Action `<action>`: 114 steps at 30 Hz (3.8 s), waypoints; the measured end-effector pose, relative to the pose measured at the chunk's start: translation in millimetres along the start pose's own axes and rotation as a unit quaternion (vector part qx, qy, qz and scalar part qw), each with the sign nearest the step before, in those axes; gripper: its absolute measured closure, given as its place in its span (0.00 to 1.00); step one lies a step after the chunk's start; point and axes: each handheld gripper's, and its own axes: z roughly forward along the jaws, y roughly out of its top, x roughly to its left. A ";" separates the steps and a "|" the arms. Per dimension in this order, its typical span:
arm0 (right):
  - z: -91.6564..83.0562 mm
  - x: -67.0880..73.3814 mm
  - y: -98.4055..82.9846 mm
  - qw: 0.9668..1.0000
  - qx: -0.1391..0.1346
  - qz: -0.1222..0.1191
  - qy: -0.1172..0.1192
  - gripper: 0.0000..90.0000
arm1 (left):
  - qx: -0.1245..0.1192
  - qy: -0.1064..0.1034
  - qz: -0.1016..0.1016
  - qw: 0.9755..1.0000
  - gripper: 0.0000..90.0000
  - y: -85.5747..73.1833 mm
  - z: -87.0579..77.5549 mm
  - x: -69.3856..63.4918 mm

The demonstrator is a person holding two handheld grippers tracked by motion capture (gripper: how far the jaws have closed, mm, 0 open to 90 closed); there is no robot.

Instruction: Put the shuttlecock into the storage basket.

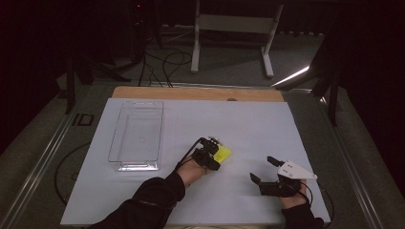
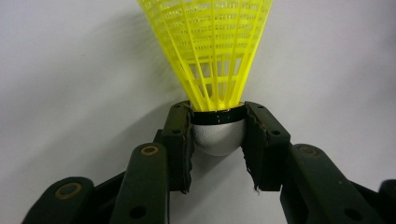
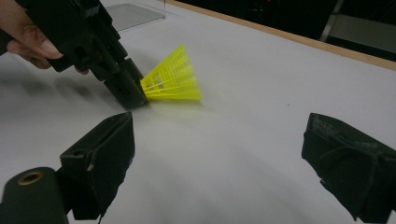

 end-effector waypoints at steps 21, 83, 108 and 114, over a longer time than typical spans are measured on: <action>-0.2 0.0 0.2 1.000 -0.001 -0.001 0.000 0.11 | 0.029 -0.018 0.142 0.989 0.72 -6.3 -25.7 9.8; 1.5 1.0 0.5 1.000 0.002 0.001 0.004 0.11 | 0.047 -0.044 0.252 0.965 0.72 -26.1 -138.2 47.7; 1.9 2.5 0.8 1.000 0.004 -0.006 0.006 0.11 | 0.010 -0.023 0.242 0.970 0.72 -34.4 -193.2 71.8; 2.4 3.1 0.9 1.000 0.005 -0.009 0.011 0.11 | 0.001 -0.015 0.230 0.973 0.72 -38.1 -204.5 79.4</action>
